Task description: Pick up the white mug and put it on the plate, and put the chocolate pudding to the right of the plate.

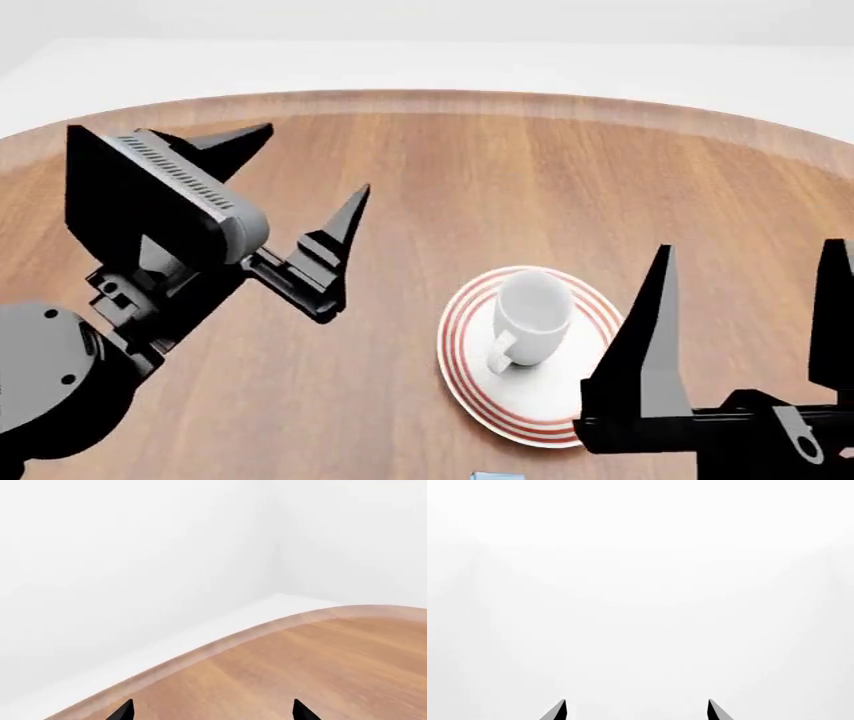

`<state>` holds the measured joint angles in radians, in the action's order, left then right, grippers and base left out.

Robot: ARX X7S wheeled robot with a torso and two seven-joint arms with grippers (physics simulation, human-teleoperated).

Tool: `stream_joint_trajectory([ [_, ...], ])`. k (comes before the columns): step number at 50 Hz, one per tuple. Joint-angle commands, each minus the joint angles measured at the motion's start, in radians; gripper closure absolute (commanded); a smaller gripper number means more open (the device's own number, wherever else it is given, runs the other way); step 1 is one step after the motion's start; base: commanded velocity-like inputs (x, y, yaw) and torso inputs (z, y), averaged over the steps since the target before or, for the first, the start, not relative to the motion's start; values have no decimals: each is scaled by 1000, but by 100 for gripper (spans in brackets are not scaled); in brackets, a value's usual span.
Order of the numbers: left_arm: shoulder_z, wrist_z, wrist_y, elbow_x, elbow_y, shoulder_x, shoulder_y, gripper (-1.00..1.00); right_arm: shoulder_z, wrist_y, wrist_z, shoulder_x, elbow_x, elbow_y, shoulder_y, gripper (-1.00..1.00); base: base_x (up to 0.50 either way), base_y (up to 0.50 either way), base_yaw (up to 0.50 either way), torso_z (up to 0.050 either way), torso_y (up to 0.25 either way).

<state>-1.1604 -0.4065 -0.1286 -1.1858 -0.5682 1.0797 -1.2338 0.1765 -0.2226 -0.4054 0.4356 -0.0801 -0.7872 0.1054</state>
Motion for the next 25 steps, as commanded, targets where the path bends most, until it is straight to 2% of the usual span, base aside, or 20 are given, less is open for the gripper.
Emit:
stream_joint_trajectory([
  [1, 34, -73, 20, 72, 7, -7, 20, -100, 6, 106, 28, -11, -9, -83, 9, -100, 0, 0, 0, 0, 0],
  [10, 39, -85, 9, 72, -1, -3, 12, -100, 31, 407, -39, -25, -77, -215, 11, -100, 0, 0, 0, 0, 0],
  [25, 39, -82, 25, 74, 5, 2, 32, -100, 131, 557, -93, 12, -129, -258, 19, -100, 0, 0, 0, 0, 0],
])
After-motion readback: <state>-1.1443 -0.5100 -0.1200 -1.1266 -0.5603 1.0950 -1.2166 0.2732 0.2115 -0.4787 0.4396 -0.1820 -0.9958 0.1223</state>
